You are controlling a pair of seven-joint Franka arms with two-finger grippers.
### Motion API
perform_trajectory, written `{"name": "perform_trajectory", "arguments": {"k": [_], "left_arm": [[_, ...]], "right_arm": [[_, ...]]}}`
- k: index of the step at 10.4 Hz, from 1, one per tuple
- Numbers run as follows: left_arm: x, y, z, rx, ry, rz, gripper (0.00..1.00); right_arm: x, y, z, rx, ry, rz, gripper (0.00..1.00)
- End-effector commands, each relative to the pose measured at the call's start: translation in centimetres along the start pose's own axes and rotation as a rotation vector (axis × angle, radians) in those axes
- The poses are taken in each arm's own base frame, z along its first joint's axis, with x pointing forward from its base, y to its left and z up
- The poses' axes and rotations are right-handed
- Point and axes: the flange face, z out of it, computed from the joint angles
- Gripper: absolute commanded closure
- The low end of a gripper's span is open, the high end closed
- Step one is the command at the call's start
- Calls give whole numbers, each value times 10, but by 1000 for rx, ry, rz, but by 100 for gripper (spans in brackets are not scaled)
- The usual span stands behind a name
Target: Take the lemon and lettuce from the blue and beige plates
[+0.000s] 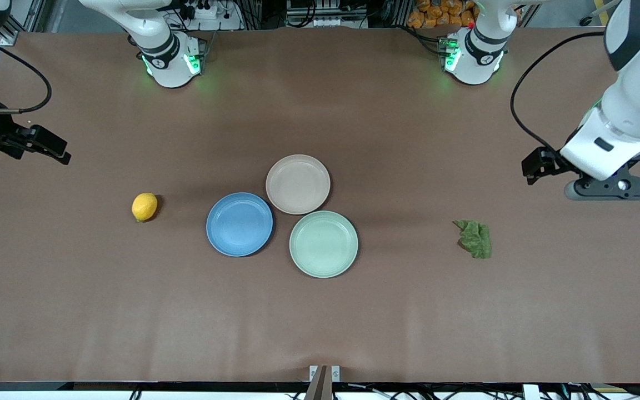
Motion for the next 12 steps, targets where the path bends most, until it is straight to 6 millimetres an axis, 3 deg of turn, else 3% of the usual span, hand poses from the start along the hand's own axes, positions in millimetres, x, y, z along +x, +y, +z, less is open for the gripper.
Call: {"name": "perform_trajectory", "arguments": {"k": [1,4,12], "left_arm": [[-19,-21,-13,-67,-13,-42,0],[-28,-38,-22,-59,0,-29,0],[-31,-41,-30,-55,19,-36,0]], "right_arm": [[0,2,-3,1,4,3,0],[1,4,-2,1,3,5,0],[1,4,-4,3,18,3,0]]}}
